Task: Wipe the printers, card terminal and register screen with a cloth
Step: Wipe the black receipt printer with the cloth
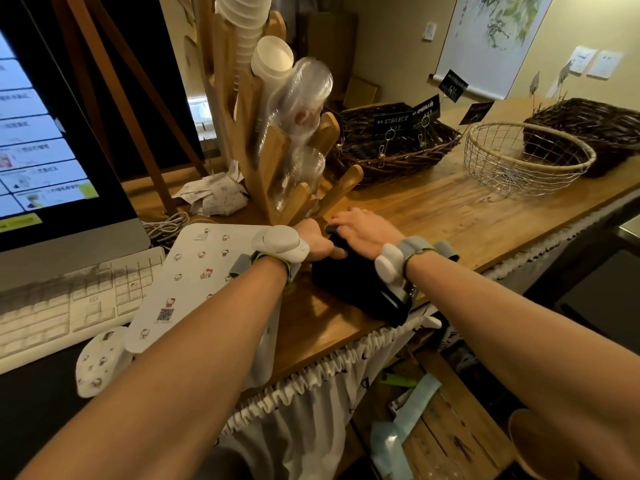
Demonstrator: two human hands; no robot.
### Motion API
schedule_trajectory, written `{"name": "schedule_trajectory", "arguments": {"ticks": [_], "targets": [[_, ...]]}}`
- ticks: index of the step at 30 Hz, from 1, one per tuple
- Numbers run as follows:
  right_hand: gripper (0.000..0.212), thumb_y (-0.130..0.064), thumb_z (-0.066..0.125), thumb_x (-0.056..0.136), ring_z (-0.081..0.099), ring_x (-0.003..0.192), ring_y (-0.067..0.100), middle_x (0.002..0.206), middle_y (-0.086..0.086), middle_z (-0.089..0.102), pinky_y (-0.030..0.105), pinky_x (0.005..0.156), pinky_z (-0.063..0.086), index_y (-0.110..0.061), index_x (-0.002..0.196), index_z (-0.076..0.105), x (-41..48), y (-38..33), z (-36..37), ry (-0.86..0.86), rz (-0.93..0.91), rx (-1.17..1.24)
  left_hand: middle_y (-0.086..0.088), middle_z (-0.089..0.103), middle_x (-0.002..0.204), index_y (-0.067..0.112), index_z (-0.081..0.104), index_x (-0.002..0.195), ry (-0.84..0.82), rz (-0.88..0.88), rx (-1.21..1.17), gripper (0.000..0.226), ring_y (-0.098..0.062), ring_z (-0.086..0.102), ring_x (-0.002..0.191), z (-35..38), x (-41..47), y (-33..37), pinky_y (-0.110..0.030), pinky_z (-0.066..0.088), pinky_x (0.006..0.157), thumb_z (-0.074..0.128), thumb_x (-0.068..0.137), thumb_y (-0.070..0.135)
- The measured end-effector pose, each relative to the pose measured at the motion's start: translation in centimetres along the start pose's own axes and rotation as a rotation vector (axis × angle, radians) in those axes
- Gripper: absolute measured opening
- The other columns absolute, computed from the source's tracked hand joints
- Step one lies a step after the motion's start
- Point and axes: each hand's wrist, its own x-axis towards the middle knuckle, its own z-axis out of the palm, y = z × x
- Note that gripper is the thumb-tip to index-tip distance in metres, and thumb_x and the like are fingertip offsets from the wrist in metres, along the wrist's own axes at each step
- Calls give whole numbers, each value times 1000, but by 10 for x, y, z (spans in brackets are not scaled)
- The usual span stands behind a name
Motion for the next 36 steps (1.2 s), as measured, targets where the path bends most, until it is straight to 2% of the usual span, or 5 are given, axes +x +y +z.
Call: {"name": "schedule_trajectory", "arguments": {"ticks": [6, 15, 22, 28, 36], "targets": [[36, -20, 36, 99, 35, 131, 25, 141, 3, 47, 37, 110, 23, -17, 133, 50, -7, 4, 3, 78, -21, 22, -8, 59, 96, 3, 60, 92, -3, -32, -25, 54, -23, 58, 86, 2, 2, -6, -29, 42, 66, 75, 72, 51], [40, -10, 39, 95, 31, 135, 26, 140, 5, 46, 39, 112, 23, -17, 133, 49, -11, 4, 6, -6, -74, 59, -3, 54, 76, 8, 53, 74, 3, -41, -21, 42, -16, 52, 66, 0, -1, -2, -26, 38, 53, 77, 71, 43], [41, -12, 40, 95, 30, 135, 24, 145, 3, 42, 37, 110, 20, -19, 135, 48, -11, 6, 8, 10, -77, 56, 0, 53, 72, 4, 62, 89, 0, -48, 9, 51, -15, 51, 65, 0, 1, -2, -28, 34, 50, 77, 69, 48], [40, -14, 38, 97, 33, 132, 28, 144, 3, 40, 42, 108, 29, -17, 136, 46, -15, 11, 6, 86, 1, 26, -6, 59, 89, 3, 62, 91, -8, -45, -32, 53, -19, 55, 73, 2, 3, -3, -28, 39, 58, 77, 69, 49], [45, -7, 35, 97, 18, 142, 24, 153, 4, 29, 38, 114, 15, -16, 141, 38, -28, 12, 13, 65, -88, 85, -12, 62, 103, -2, 63, 108, 9, -46, -46, 59, -23, 56, 86, 4, 4, -2, -27, 40, 62, 76, 74, 45]]}}
